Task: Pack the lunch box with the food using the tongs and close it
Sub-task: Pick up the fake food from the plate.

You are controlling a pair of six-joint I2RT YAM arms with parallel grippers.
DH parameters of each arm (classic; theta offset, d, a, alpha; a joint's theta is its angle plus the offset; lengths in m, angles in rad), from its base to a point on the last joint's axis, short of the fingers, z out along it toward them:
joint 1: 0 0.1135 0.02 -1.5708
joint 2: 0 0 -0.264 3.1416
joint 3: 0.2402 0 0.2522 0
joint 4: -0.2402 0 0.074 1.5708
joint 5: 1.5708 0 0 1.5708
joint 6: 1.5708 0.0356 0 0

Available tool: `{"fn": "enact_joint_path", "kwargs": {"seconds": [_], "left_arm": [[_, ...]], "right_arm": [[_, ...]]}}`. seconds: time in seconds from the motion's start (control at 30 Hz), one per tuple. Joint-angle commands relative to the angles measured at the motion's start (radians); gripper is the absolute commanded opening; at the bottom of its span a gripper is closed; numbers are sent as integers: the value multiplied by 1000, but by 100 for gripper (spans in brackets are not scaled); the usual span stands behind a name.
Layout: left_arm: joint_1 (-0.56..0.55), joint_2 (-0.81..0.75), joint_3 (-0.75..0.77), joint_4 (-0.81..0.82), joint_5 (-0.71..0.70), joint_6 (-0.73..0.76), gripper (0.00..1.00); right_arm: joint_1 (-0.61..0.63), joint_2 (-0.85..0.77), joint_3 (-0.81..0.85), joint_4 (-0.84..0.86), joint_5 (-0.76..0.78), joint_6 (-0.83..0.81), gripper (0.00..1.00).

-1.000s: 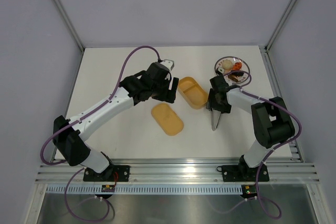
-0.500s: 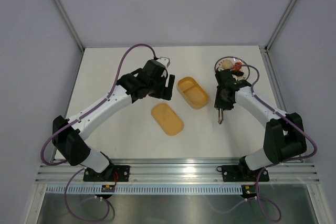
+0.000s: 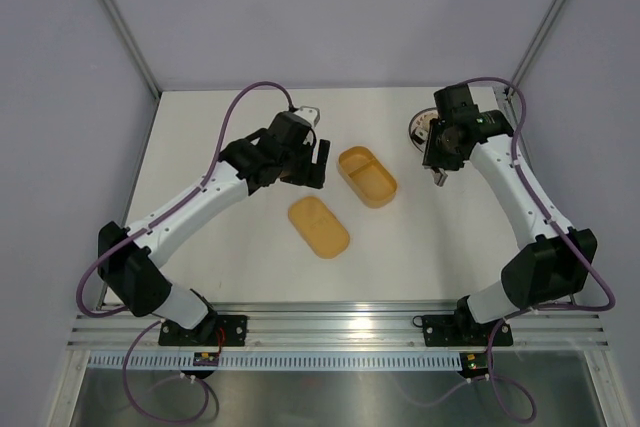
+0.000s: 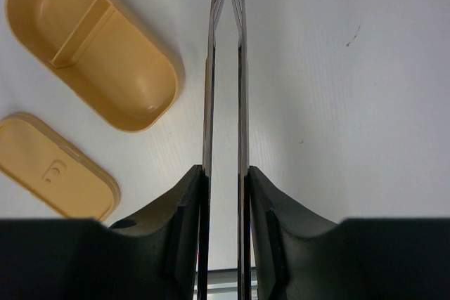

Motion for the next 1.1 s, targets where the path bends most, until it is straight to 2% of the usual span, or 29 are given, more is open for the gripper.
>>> {"fn": "enact_joint_path", "kwargs": {"seconds": [0.0,0.33,0.93,1.07], "left_arm": [[7,-57,-5,32,8,9,80],[15,-57,-28,45,20,9,80],[35,-41,-36,46,20,10,80],[55,-23,-38,48,60,-19,80]], "right_arm": [[-25,17,64,-45,2,-44,37],[-48,69,131,-22,98,-61,40],[-185,236,252,33,36,-107,44],[-192,259,260,44,33,-106,45]]}}
